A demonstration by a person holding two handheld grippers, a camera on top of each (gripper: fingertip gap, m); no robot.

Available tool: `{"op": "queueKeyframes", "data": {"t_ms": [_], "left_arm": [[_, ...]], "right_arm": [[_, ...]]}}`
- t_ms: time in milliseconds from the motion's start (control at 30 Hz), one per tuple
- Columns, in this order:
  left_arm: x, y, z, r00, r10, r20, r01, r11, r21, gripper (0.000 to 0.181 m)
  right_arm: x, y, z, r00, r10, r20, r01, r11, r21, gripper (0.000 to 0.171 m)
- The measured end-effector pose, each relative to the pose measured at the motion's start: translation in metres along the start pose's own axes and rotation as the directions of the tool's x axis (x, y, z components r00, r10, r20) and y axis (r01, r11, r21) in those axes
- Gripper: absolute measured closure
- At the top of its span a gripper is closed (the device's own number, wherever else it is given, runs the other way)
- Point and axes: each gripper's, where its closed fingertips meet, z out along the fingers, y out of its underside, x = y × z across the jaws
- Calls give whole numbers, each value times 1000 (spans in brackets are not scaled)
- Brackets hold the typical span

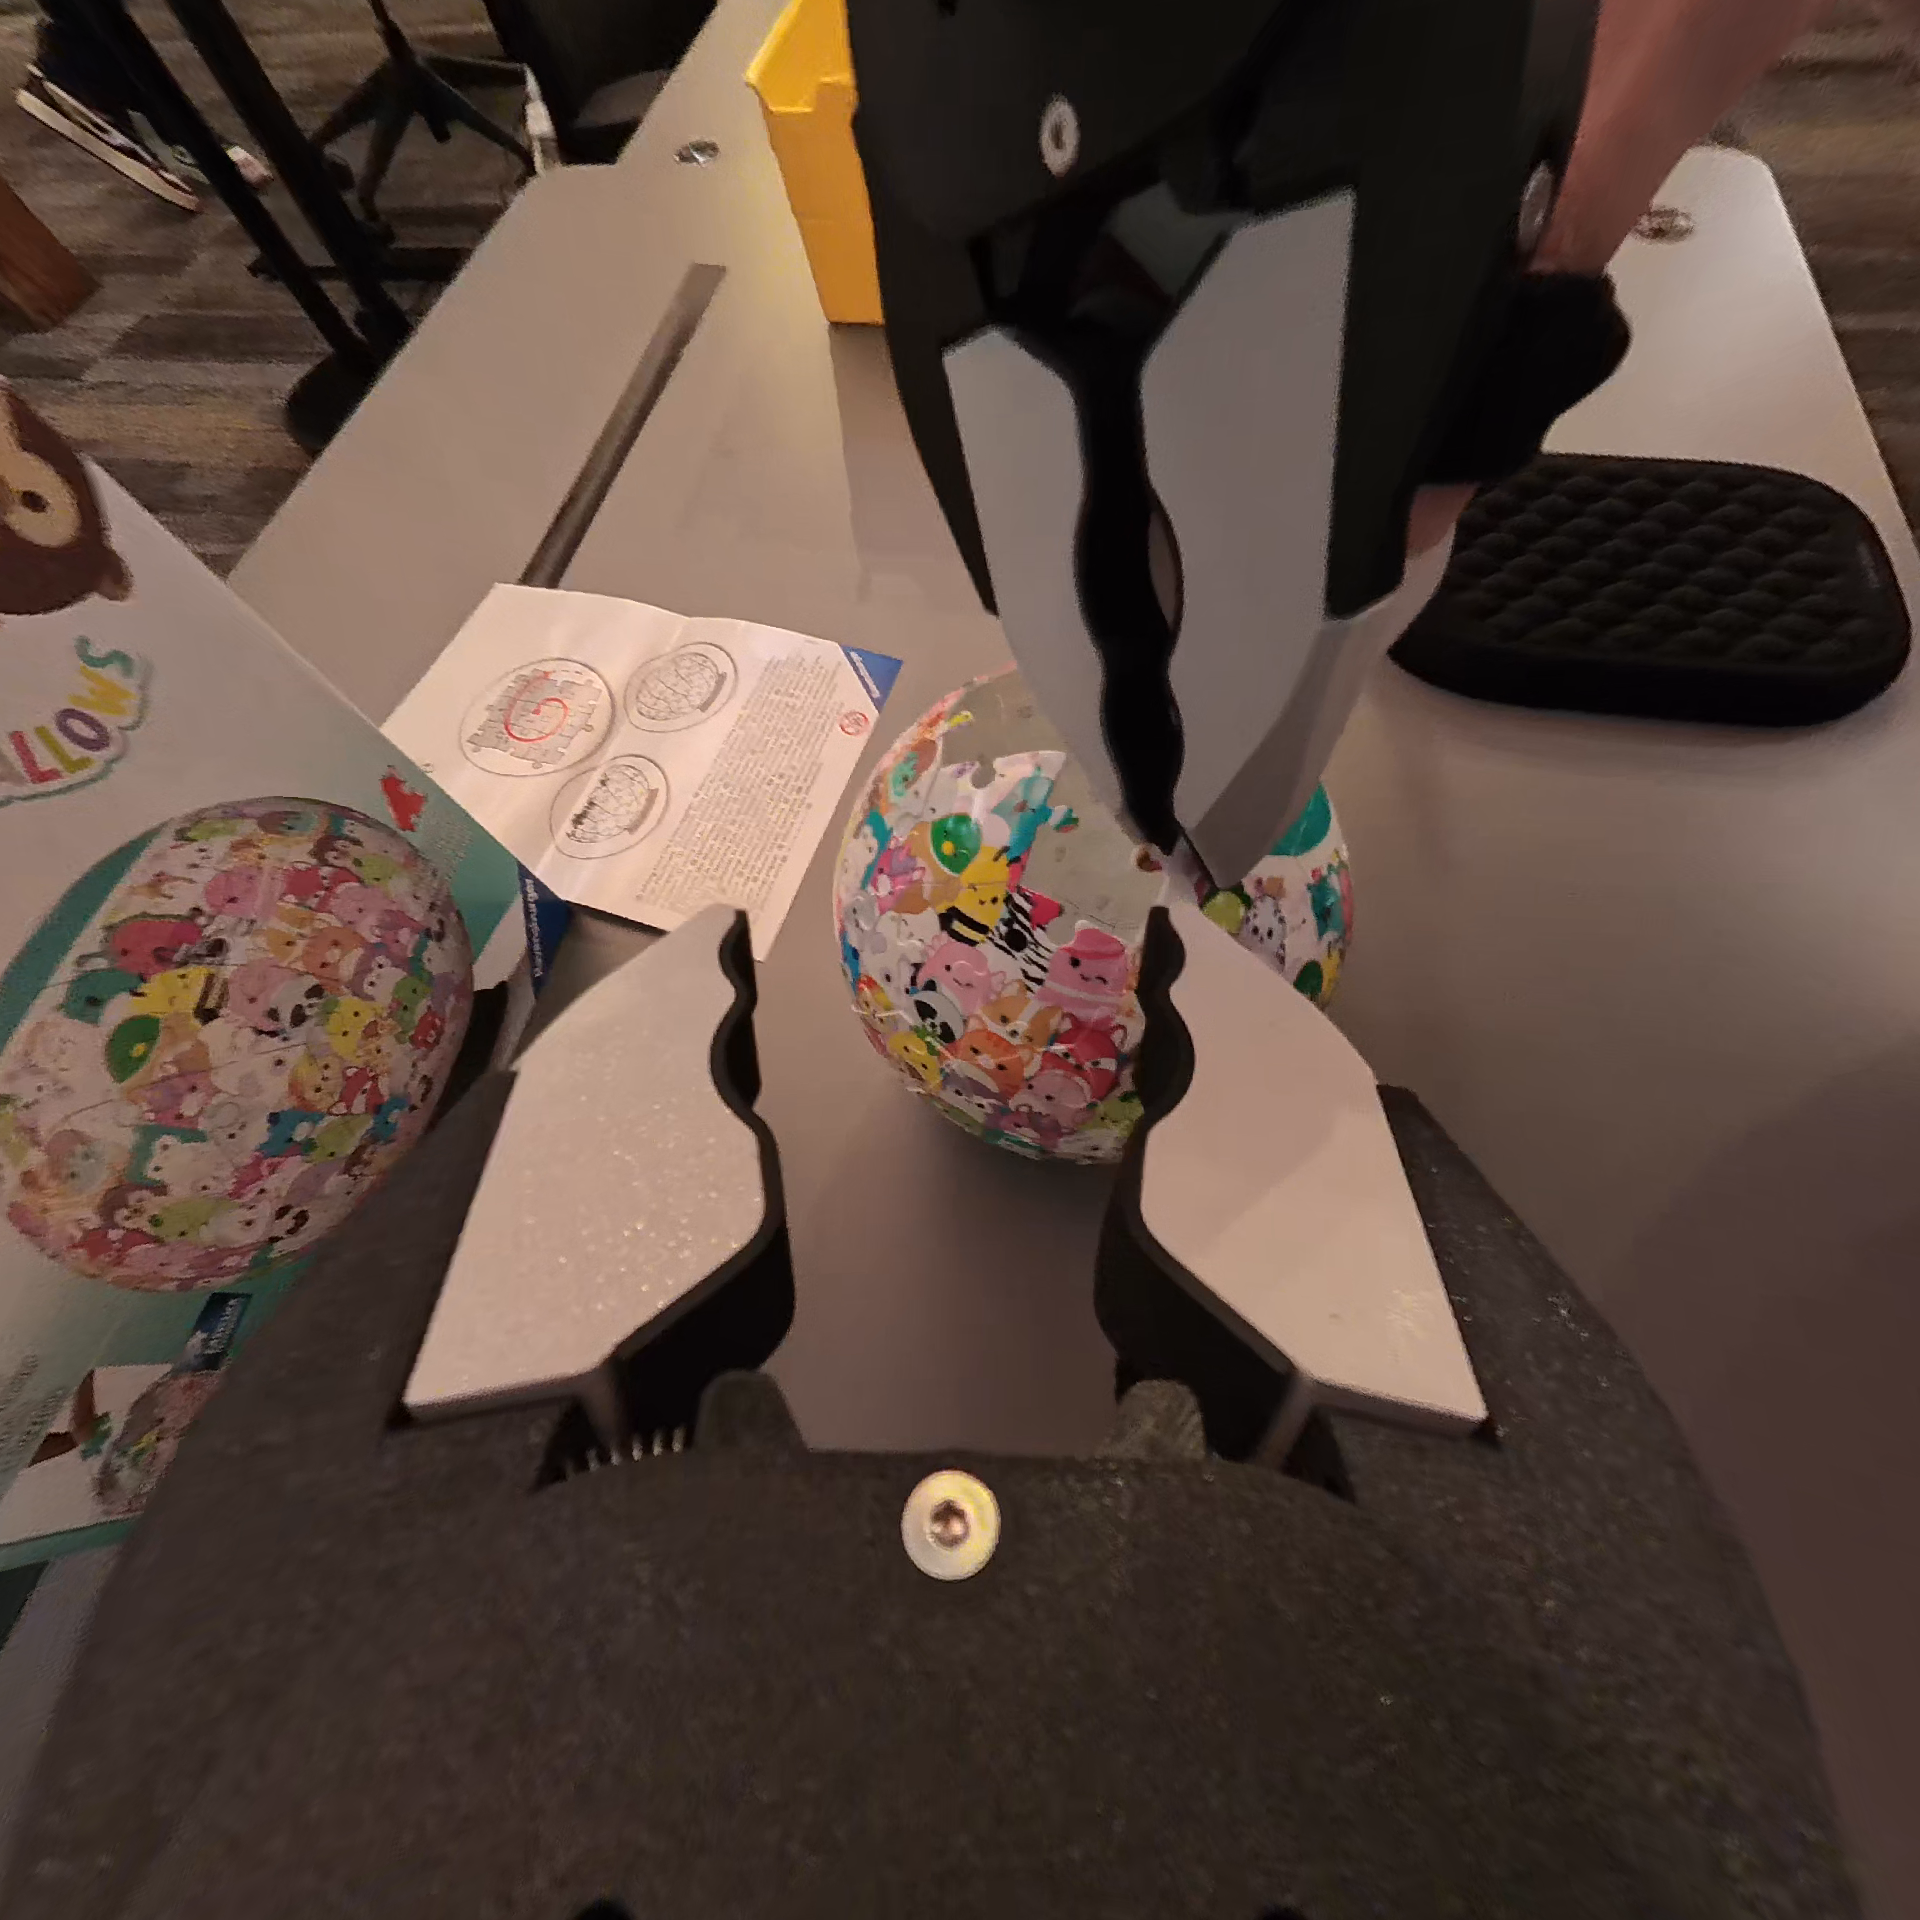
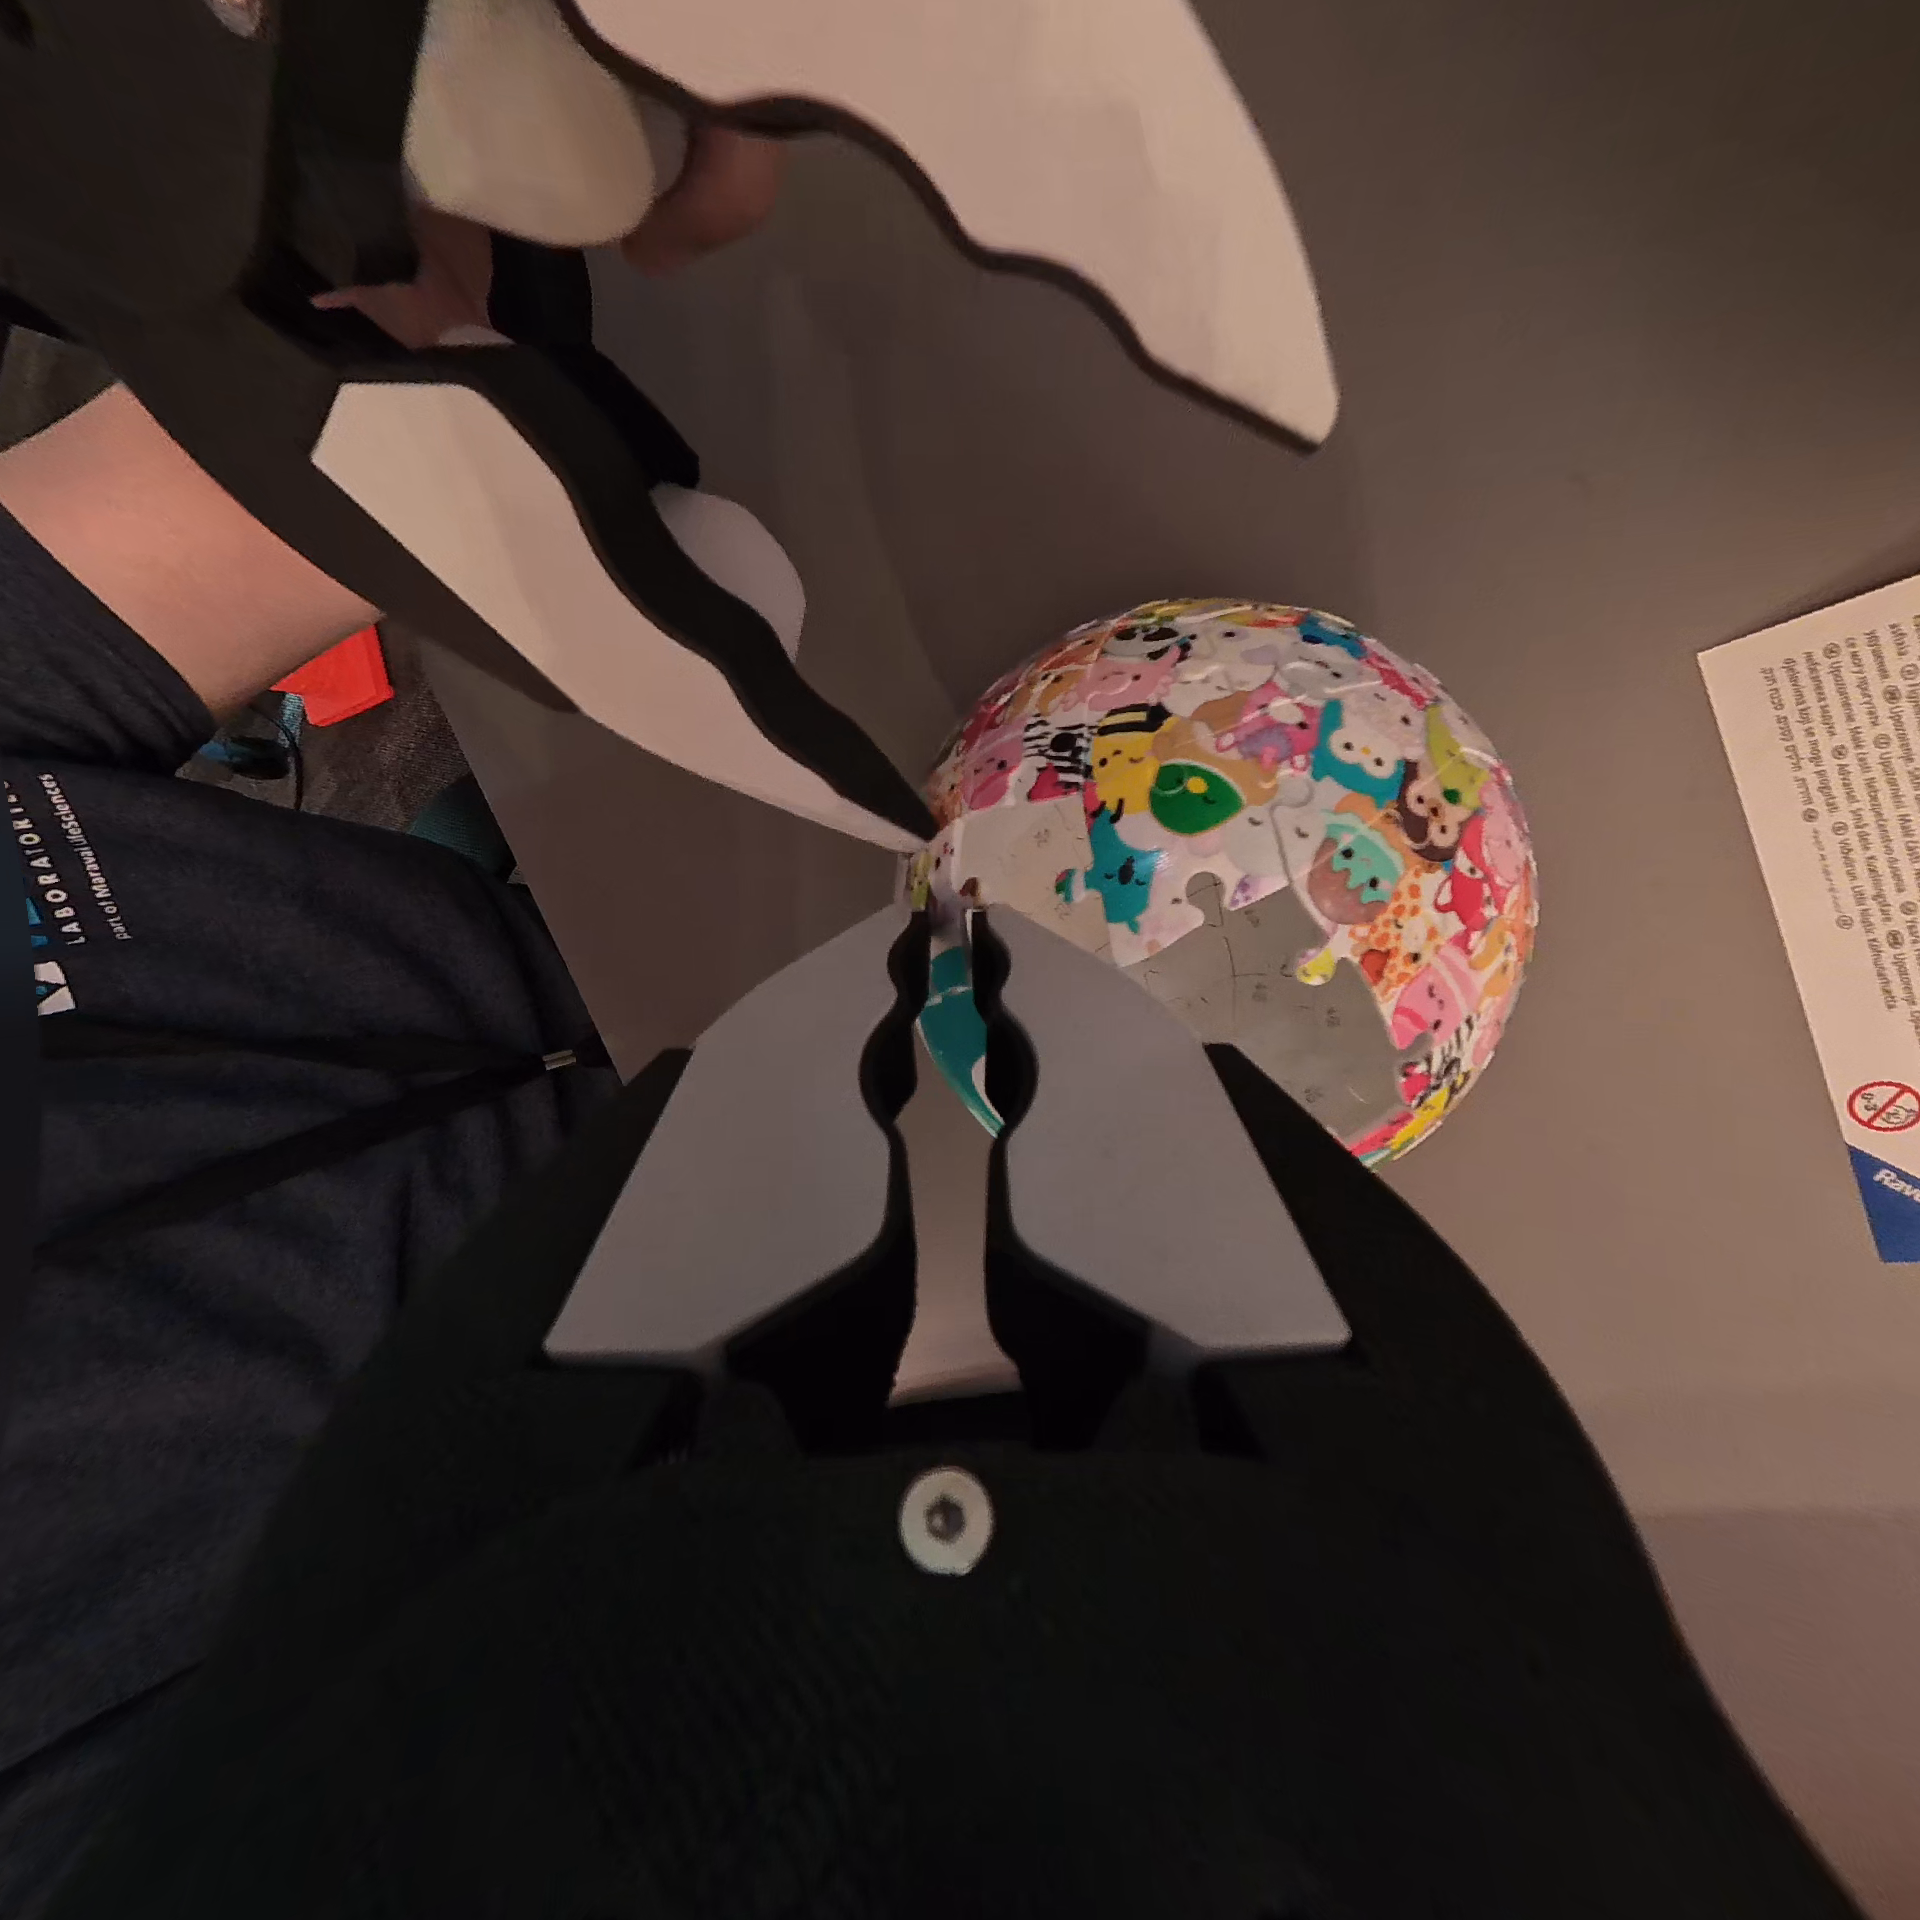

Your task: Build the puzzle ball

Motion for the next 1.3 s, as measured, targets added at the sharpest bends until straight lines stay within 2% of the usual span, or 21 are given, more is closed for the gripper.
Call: {"op": "queueKeyframes", "data": {"t_ms": [433,633,933,1200,1300], "left_arm": [[-1,4,2,999,28,28,-27,999,-42,110],[9,-1,4,1000,23,-22,-23,1000,-19,110],[10,1,7,999,24,-23,-25,999,-28,111],[11,1,6,999,28,-22,-29,999,-30,111],[11,0,6,999,33,-21,-33,999,-29,111]], "right_arm": [[1,2,-1,1000,5,-15,-5,1000,-5,162],[1,2,-1,1000,7,-4,-7,1000,6,162],[-1,3,-1,1000,-15,3,15,1000,-2,158],[-2,4,-14,983,-159,-89,162,986,30,154],[-7,1,-22,940,-292,-176,312,945,101,155]]}}
